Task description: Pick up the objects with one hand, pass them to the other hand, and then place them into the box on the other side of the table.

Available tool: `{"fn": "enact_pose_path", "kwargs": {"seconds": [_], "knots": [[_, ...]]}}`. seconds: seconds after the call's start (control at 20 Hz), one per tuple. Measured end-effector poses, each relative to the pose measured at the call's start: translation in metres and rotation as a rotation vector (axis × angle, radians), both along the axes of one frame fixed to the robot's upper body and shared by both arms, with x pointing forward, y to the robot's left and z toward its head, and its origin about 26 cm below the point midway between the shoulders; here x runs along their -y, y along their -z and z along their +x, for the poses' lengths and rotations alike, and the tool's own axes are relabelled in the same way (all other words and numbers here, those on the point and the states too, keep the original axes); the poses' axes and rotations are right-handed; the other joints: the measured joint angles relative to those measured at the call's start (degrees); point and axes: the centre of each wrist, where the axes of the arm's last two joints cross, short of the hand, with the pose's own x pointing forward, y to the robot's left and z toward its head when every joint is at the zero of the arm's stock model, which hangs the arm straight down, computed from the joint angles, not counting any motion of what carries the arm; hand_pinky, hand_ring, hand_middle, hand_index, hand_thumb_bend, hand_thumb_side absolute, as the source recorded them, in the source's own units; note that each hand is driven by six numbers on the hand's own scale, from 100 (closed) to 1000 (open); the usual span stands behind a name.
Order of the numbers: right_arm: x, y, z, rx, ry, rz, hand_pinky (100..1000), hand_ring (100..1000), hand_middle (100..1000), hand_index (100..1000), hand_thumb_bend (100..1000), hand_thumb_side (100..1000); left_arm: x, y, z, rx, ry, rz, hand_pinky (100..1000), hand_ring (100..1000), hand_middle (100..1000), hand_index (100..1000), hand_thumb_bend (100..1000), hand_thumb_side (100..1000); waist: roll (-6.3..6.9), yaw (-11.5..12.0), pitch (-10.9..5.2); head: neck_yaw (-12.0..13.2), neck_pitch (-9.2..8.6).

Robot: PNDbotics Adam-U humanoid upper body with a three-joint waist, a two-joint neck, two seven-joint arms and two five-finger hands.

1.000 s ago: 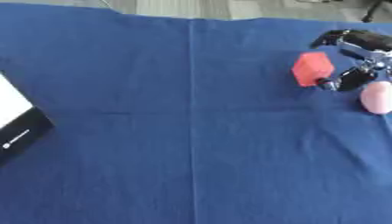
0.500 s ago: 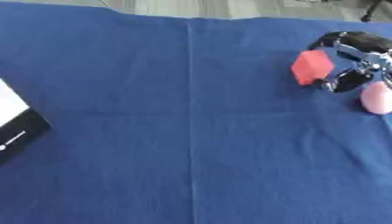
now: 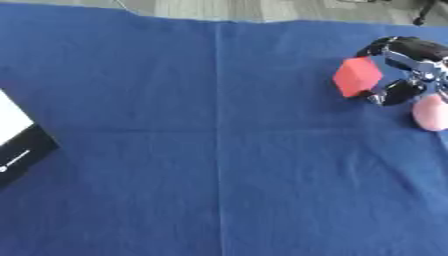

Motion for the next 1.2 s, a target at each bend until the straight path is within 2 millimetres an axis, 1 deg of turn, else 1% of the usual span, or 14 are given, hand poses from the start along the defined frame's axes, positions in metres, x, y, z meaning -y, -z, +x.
{"fn": "enact_pose_path", "kwargs": {"seconds": [0.05, 0.2, 0.25, 0.35, 0.5, 0.55, 0.65, 0.9, 1.05, 1.2], "knots": [[0.0, 0.0001, 0.0, 0.0, 0.001, -0.001, 964, 885, 765, 822, 349, 100, 0.0, 0.0001, 0.0, 0.0, 0.0, 0.0, 833, 660, 650, 759, 306, 522, 0.0, 0.0, 0.0, 0.0, -0.01], [0.0, -0.0001, 0.0, 0.002, 0.002, -0.002, 963, 877, 730, 791, 350, 100, -0.0003, 0.0007, 0.0, -0.002, -0.001, 0.0, 833, 660, 650, 758, 304, 523, 0.0, 0.0, 0.03, 0.0, -0.03], [0.0, -0.0001, 0.0, 0.004, 0.002, -0.002, 960, 865, 697, 763, 355, 100, -0.0004, 0.001, 0.0, -0.003, -0.001, -0.001, 834, 660, 650, 758, 302, 524, 0.0, 0.0, 0.04, 0.0, -0.03], [-0.0004, -0.0012, 0.0001, 0.021, 0.001, -0.002, 956, 854, 661, 730, 360, 100, -0.0006, 0.0015, 0.0, -0.005, -0.002, -0.001, 834, 660, 650, 758, 301, 524, 0.01, -0.1, 0.04, 0.0, -0.02], [-0.0005, -0.0011, 0.0002, 0.051, -0.003, 0.002, 945, 822, 608, 675, 376, 100, -0.0009, 0.0024, 0.0001, -0.007, -0.003, -0.001, 835, 660, 650, 758, 300, 524, 0.02, -0.3, 0.04, 0.0, 0.05], [-0.0005, -0.0012, 0.0001, 0.062, -0.005, 0.005, 937, 799, 582, 644, 389, 100, -0.0009, 0.0026, 0.0001, -0.008, -0.003, -0.001, 835, 660, 650, 758, 299, 524, 0.02, -0.3, 0.04, 0.0, 0.09], [-0.0005, -0.0012, 0.0001, 0.083, -0.01, 0.016, 925, 774, 557, 618, 390, 100, -0.0011, 0.0029, 0.0001, -0.009, -0.004, -0.001, 836, 660, 650, 758, 299, 523, 0.03, -0.5, 0.02, 0.1, 0.27], [-0.0009, -0.0012, 0.0, 0.12, -0.024, 0.058, 912, 755, 533, 598, 377, 100, -0.002, 0.0051, 0.0002, -0.014, -0.008, -0.002, 836, 660, 649, 757, 297, 521, 0.32, -1.1, -0.32, 0.5, 0.95], [-0.0032, -0.0018, -0.0004, 0.131, -0.042, 0.083, 906, 743, 516, 579, 373, 100, -0.0023, 0.0055, 0.0003, -0.015, -0.009, -0.003, 837, 659, 649, 757, 297, 520, 0.41, -1.5, -1.04, 0.9, 1.24], [-0.0062, -0.002, -0.0011, 0.132, -0.059, 0.105, 897, 737, 513, 577, 366, 100, -0.0032, 0.0074, 0.0006, -0.021, -0.013, -0.003, 837, 659, 649, 757, 297, 519, 0.69, -2.1, -1.89, 1.3, 2.01]]}}
